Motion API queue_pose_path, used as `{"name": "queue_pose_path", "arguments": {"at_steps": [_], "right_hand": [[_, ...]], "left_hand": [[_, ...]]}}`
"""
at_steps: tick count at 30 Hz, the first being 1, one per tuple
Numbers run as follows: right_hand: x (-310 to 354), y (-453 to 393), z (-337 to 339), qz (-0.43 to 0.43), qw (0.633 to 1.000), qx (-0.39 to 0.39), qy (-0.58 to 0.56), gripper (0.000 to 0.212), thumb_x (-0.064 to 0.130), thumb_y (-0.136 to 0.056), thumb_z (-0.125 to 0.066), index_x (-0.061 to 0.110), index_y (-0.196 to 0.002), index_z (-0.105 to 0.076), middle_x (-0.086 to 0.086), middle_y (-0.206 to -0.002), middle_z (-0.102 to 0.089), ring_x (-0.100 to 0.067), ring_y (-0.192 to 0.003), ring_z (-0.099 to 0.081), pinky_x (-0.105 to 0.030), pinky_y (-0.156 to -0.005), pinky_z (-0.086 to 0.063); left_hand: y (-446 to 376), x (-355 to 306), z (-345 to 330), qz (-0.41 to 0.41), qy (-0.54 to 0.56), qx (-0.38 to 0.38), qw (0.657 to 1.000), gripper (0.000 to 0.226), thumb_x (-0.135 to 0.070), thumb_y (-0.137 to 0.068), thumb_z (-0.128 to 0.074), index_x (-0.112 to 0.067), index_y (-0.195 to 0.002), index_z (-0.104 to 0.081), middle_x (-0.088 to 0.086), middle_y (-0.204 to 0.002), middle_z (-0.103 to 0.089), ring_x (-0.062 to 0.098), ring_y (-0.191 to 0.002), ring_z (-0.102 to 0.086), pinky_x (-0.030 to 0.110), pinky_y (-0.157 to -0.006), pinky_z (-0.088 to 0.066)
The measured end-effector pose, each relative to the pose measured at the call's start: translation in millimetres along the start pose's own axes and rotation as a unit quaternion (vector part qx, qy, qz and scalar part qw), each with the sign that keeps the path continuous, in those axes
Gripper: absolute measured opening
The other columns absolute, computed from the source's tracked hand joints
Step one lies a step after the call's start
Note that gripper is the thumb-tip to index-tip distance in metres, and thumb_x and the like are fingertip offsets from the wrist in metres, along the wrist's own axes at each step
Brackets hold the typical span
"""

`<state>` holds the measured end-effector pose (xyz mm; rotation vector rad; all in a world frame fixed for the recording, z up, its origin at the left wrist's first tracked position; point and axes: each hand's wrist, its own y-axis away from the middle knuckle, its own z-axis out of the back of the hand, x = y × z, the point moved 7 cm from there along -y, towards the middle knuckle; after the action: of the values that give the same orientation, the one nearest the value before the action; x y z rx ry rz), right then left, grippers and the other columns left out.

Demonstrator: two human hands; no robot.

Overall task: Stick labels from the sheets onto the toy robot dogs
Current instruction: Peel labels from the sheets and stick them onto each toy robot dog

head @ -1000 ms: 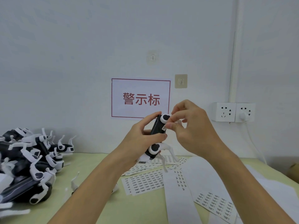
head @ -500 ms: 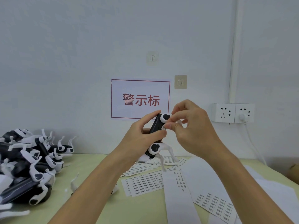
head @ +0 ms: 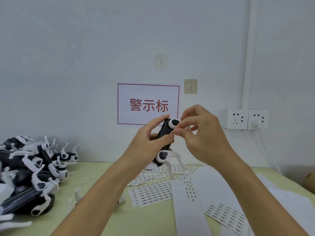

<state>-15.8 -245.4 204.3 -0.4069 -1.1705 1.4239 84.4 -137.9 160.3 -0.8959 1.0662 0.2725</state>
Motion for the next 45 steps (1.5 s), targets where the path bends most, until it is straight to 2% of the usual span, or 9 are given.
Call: {"name": "queue_pose_path", "arguments": {"at_steps": [6, 13, 16, 21, 29, 36, 42, 45], "right_hand": [[-0.3, 0.0, -1.4, 0.010, 1.000, -0.007, 0.016, 0.009, 0.016, -0.082, -0.078, 0.025, -0.080, -0.078, 0.012, -0.094, -0.054, 0.001, -0.090, -0.054, -0.008, -0.072, -0.037], [5.6, 3.7, 0.7, 0.048, 0.996, -0.042, 0.055, 0.006, 0.021, -0.080, -0.080, 0.026, -0.082, -0.077, 0.012, -0.091, -0.053, -0.005, -0.089, -0.054, -0.025, -0.071, -0.045], [10.3, 5.3, 1.0, 0.060, 0.994, -0.049, 0.076, 0.004, 0.025, -0.080, -0.079, 0.027, -0.083, -0.077, 0.013, -0.090, -0.052, -0.007, -0.089, -0.053, -0.029, -0.070, -0.049], [16.0, 6.7, 3.0, 0.065, 0.990, -0.069, 0.105, 0.005, 0.026, -0.080, -0.079, 0.026, -0.084, -0.078, 0.012, -0.088, -0.052, -0.009, -0.087, -0.051, -0.028, -0.064, -0.046], [20.3, 9.6, 3.0, 0.053, 0.984, -0.096, 0.142, 0.003, 0.028, -0.081, -0.078, 0.028, -0.085, -0.078, 0.014, -0.087, -0.049, -0.005, -0.083, -0.046, -0.016, -0.061, -0.035], [13.9, 9.5, 2.5, 0.005, 0.986, -0.097, 0.139, 0.004, 0.035, -0.081, -0.077, 0.034, -0.085, -0.077, 0.016, -0.089, -0.051, -0.004, -0.083, -0.051, -0.016, -0.059, -0.035], [7.9, 11.5, -1.6, -0.037, 0.985, -0.098, 0.138, 0.005, 0.038, -0.082, -0.076, 0.035, -0.086, -0.077, 0.017, -0.089, -0.051, -0.004, -0.083, -0.050, -0.016, -0.058, -0.033], [5.6, 12.1, -3.4, -0.053, 0.985, -0.097, 0.135, 0.006, 0.038, -0.082, -0.076, 0.035, -0.087, -0.077, 0.017, -0.091, -0.052, -0.005, -0.084, -0.052, -0.023, -0.060, -0.041]], "left_hand": [[2.3, -1.7, -1.2, -0.008, -0.006, -0.019, 1.000, 0.042, -0.027, -0.092, -0.069, -0.050, -0.125, -0.057, 0.001, -0.089, -0.078, 0.021, -0.084, -0.074, 0.023, -0.075, -0.059], [3.8, -3.8, -1.2, -0.010, -0.008, -0.053, 0.999, 0.037, -0.026, -0.091, -0.068, -0.056, -0.112, -0.060, 0.005, -0.086, -0.077, 0.028, -0.084, -0.071, 0.022, -0.065, -0.058], [4.6, -5.7, 0.5, -0.010, -0.003, -0.060, 0.998, 0.036, -0.026, -0.090, -0.068, -0.055, -0.111, -0.061, 0.007, -0.086, -0.076, 0.024, -0.072, -0.069, 0.020, -0.060, -0.056], [4.7, -8.2, 2.1, -0.010, -0.006, -0.056, 0.998, 0.037, -0.025, -0.091, -0.067, -0.054, -0.113, -0.060, 0.005, -0.084, -0.076, 0.013, -0.066, -0.067, 0.016, -0.057, -0.053], [5.3, -10.3, 3.4, -0.006, 0.004, -0.053, 0.999, 0.037, -0.024, -0.092, -0.067, -0.052, -0.115, -0.060, 0.008, -0.085, -0.076, 0.017, -0.067, -0.066, 0.018, -0.056, -0.054], [5.2, -8.3, 3.0, -0.003, 0.006, -0.053, 0.999, 0.036, -0.026, -0.091, -0.068, -0.052, -0.115, -0.060, 0.007, -0.085, -0.076, 0.019, -0.068, -0.066, 0.022, -0.059, -0.056], [4.2, -3.0, 3.1, -0.002, 0.000, -0.055, 0.999, 0.036, -0.027, -0.091, -0.067, -0.054, -0.113, -0.060, 0.001, -0.084, -0.077, 0.019, -0.083, -0.073, 0.017, -0.064, -0.056], [3.8, -1.6, 3.5, 0.000, 0.002, -0.057, 0.998, 0.038, -0.025, -0.091, -0.067, -0.054, -0.114, -0.059, 0.001, -0.084, -0.077, 0.019, -0.084, -0.073, 0.016, -0.063, -0.056]]}}
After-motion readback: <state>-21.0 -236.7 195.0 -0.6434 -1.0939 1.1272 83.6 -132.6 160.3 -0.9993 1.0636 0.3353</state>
